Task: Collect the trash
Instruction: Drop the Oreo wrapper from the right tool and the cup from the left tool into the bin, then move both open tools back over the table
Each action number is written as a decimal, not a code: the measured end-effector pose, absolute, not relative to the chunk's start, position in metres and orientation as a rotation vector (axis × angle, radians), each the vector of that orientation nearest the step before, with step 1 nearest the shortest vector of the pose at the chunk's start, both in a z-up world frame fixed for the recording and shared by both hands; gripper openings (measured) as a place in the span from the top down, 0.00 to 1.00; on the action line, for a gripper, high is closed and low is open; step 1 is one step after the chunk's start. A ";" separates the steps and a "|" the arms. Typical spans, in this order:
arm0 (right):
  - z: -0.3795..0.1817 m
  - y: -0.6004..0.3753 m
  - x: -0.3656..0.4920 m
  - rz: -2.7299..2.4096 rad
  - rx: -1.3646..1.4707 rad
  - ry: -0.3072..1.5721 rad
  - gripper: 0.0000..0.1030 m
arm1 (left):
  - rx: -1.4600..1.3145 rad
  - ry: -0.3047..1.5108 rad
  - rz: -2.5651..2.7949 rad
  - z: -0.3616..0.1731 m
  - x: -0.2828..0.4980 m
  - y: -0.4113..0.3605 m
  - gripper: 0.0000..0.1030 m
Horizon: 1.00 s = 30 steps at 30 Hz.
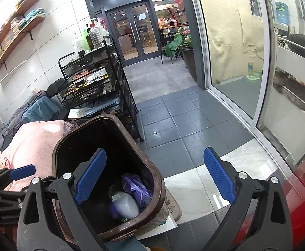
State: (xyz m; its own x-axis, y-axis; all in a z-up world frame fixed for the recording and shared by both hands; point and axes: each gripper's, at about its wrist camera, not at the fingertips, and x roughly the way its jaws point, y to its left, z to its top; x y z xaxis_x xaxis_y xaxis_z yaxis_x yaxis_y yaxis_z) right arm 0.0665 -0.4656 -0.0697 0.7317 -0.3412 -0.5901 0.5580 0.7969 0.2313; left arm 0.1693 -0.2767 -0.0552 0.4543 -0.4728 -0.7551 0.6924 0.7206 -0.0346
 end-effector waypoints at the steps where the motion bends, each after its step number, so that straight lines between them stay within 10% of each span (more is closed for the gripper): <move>1: -0.069 -0.465 0.066 -0.509 0.415 0.554 0.10 | 0.296 0.811 -0.732 -0.053 0.166 -0.275 0.09; 30: -0.031 -0.356 0.109 -0.086 0.298 0.518 0.06 | 0.067 0.514 -0.377 -0.008 0.105 -0.095 0.05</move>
State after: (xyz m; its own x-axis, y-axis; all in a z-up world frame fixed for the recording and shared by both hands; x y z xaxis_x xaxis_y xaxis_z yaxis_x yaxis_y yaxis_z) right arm 0.1087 -0.3555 -0.0313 0.8661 -0.0057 -0.4998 0.1554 0.9534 0.2585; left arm 0.1052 -0.0951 -0.0084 0.8038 -0.3348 -0.4917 0.3679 0.9293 -0.0313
